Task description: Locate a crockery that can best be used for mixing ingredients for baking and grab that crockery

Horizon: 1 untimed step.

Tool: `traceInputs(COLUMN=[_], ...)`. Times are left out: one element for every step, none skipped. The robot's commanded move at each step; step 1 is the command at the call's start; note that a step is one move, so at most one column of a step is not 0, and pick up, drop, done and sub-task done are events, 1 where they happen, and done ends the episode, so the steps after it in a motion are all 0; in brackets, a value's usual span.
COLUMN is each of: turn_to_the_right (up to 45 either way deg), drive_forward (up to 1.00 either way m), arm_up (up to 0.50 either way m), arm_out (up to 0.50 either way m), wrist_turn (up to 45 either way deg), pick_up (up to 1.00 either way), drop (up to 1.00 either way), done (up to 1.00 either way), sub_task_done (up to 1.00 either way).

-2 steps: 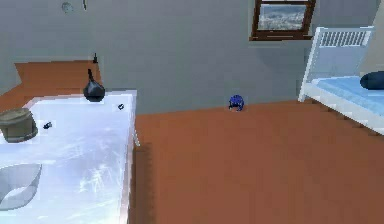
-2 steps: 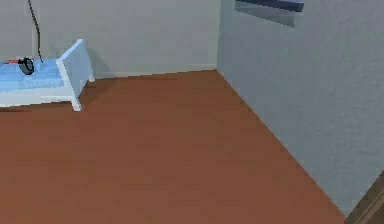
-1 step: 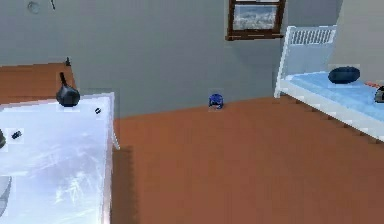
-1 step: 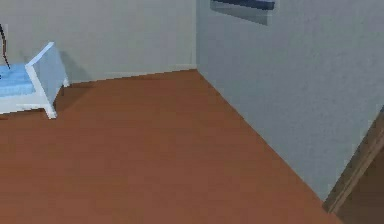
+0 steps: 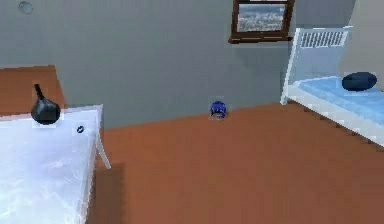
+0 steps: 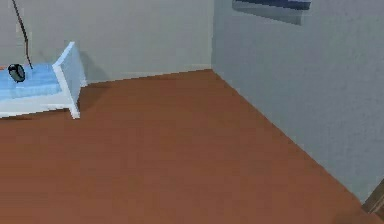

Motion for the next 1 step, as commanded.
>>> traceInputs(turn_to_the_right=[-15.0], drive_forward=[0.00], arm_up=[0.00], arm_out=[0.00], wrist_turn=[0.0], pick_up=[0.00], drop=[0.00], done=[0.00], sub_task_done=[0.00])
